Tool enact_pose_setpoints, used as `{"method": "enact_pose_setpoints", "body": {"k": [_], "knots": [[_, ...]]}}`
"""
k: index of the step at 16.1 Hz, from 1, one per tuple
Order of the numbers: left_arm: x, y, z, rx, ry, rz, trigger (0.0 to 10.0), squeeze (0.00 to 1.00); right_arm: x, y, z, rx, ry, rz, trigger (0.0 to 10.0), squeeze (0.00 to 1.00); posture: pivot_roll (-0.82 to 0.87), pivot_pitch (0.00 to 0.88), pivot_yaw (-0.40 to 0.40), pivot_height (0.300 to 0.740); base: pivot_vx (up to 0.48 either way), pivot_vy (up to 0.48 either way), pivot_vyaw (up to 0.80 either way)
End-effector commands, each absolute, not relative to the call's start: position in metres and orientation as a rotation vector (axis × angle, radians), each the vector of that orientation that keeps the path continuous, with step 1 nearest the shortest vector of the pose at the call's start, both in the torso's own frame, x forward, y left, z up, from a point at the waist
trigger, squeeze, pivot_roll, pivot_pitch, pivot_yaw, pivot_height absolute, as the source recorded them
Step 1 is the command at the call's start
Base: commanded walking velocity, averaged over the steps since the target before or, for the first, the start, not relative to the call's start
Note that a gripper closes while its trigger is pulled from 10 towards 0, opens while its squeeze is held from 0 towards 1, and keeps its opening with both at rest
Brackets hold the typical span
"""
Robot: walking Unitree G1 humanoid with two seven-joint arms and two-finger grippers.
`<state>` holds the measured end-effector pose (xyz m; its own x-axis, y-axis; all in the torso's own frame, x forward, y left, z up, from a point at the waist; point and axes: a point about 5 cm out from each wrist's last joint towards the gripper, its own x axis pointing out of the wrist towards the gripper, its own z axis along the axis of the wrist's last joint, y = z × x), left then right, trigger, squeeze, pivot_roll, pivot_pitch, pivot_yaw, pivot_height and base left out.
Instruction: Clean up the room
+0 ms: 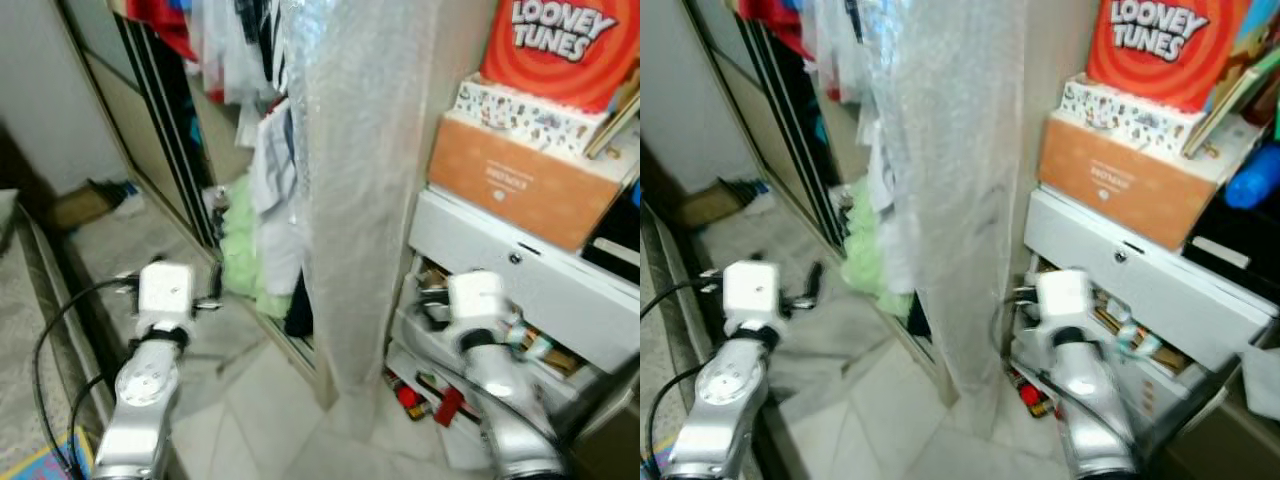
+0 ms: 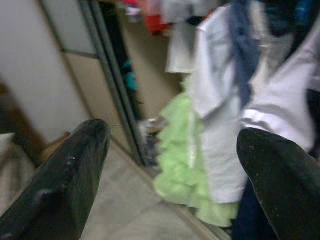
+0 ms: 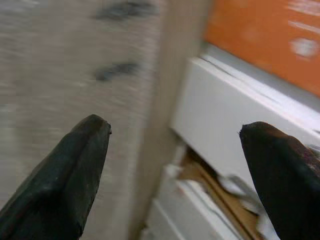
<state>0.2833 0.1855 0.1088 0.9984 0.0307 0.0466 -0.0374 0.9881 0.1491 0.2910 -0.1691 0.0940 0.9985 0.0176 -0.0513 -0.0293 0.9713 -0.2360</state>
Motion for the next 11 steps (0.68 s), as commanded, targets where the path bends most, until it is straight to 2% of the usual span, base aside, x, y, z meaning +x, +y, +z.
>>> {"method": "enact_pose_setpoints", "body": {"k": [1, 11], "knots": [[0.2832, 0.1829, 0.1087, 0.145, -0.046, 0.032, 10.0, 0.0, 0.2915, -0.1754, 0.0956, -0.25, 0.045, 0.008, 10.0, 0.0, -0.1, 0.02, 0.018, 0.74, 0.0, 0.0, 0.8], [0.2847, 0.181, 0.1075, 0.143, -0.038, 0.028, 10.0, 0.0, 0.293, -0.1752, 0.0964, -0.249, 0.039, 0.015, 10.0, 0.0, -0.1, 0.024, 0.015, 0.74, 0.0, 0.0, 0.8]]}}
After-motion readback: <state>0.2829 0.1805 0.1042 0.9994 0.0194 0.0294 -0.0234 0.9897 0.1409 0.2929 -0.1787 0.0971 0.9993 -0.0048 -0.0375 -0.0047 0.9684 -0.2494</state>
